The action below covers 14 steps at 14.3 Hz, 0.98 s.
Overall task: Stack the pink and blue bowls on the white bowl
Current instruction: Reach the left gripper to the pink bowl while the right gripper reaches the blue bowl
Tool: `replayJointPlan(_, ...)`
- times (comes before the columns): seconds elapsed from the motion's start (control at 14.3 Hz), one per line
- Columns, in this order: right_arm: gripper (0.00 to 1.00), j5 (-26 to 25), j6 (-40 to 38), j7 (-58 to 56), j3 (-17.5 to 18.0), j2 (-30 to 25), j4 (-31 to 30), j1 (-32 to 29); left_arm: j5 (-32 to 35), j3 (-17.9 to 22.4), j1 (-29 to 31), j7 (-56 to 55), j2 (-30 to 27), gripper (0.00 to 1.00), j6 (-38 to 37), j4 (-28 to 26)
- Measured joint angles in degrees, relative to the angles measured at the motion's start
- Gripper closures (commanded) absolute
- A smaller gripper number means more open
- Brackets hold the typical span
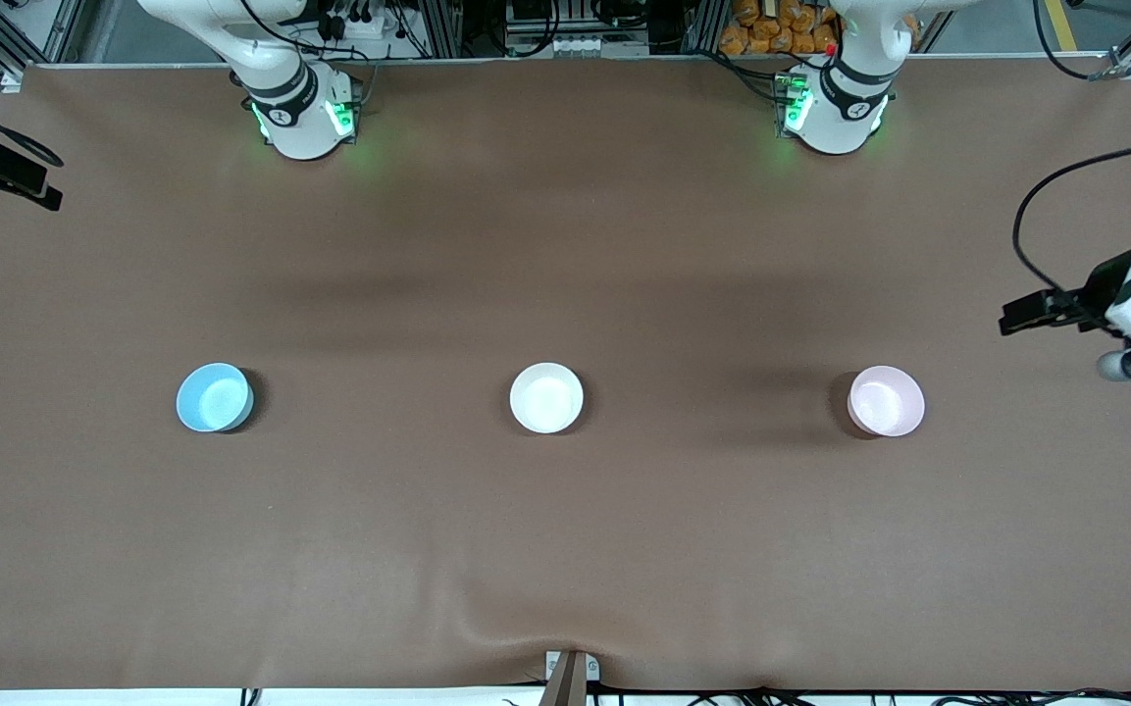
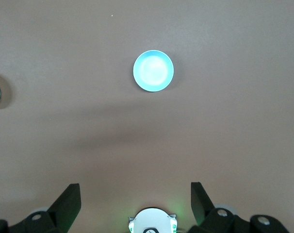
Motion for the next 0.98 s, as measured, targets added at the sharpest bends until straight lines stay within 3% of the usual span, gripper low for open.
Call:
replayJointPlan(0.63, 0.0, 0.0, 0.18, 0.0, 0.06, 0.46, -0.01, 0.02, 0.0, -0.2, 0.15, 2.09, 7.01, 0.0, 18.04, -9.53)
replayJointPlan(0.98, 0.0, 0.0, 0.71, -0.01, 0.07, 0.79, -0.74, 0.02, 0.0, -0.21, 0.15, 2.11, 9.71, 0.01, 24.46, -13.13)
